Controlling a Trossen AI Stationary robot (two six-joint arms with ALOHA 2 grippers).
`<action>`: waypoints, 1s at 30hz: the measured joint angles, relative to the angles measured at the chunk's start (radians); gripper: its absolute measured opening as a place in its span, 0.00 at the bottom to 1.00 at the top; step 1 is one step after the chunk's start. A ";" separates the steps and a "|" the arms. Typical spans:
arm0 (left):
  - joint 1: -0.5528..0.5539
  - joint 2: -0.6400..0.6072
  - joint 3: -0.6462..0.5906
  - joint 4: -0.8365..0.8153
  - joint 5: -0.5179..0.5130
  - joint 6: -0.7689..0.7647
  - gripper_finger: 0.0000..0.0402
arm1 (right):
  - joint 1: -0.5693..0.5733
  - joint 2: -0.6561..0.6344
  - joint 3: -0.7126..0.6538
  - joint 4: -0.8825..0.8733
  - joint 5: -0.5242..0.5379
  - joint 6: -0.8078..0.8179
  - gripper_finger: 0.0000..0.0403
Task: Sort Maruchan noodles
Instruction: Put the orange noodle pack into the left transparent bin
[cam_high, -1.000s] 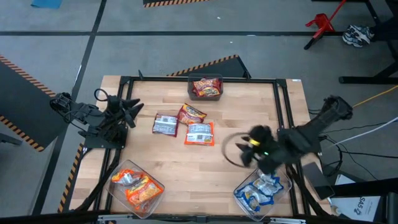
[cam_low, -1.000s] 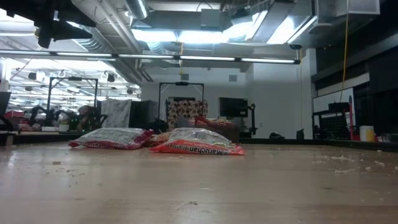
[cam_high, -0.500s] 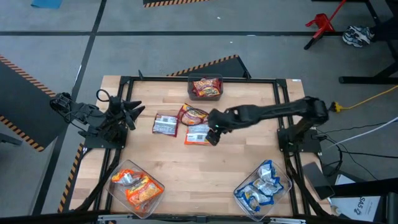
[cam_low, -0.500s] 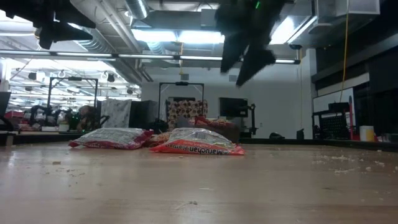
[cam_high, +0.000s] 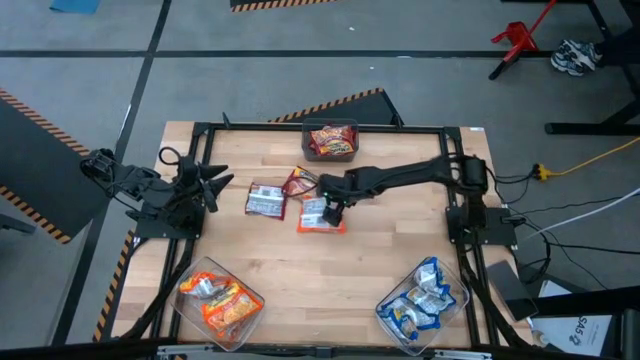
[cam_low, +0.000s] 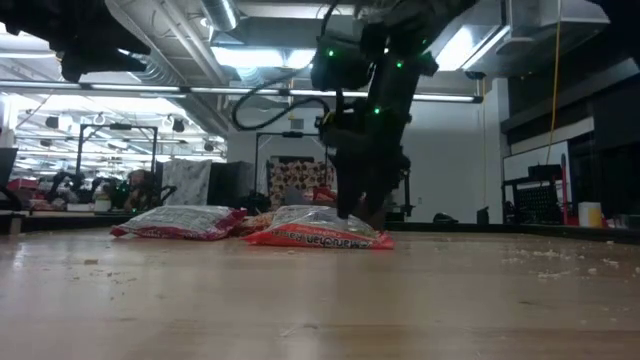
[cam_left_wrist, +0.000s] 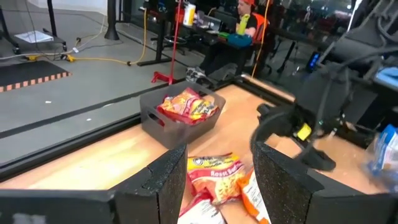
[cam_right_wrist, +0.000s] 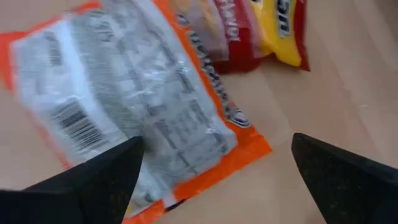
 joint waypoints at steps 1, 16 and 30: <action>0.000 0.000 0.000 -0.008 0.000 0.000 0.44 | -0.006 0.008 0.001 0.002 0.000 -0.011 0.99; 0.000 0.000 0.000 -0.018 -0.001 0.001 0.44 | -0.030 0.053 0.004 0.010 -0.086 0.004 0.48; 0.000 0.000 0.000 -0.018 0.006 -0.007 0.44 | -0.030 0.062 0.102 -0.058 -0.139 0.056 0.03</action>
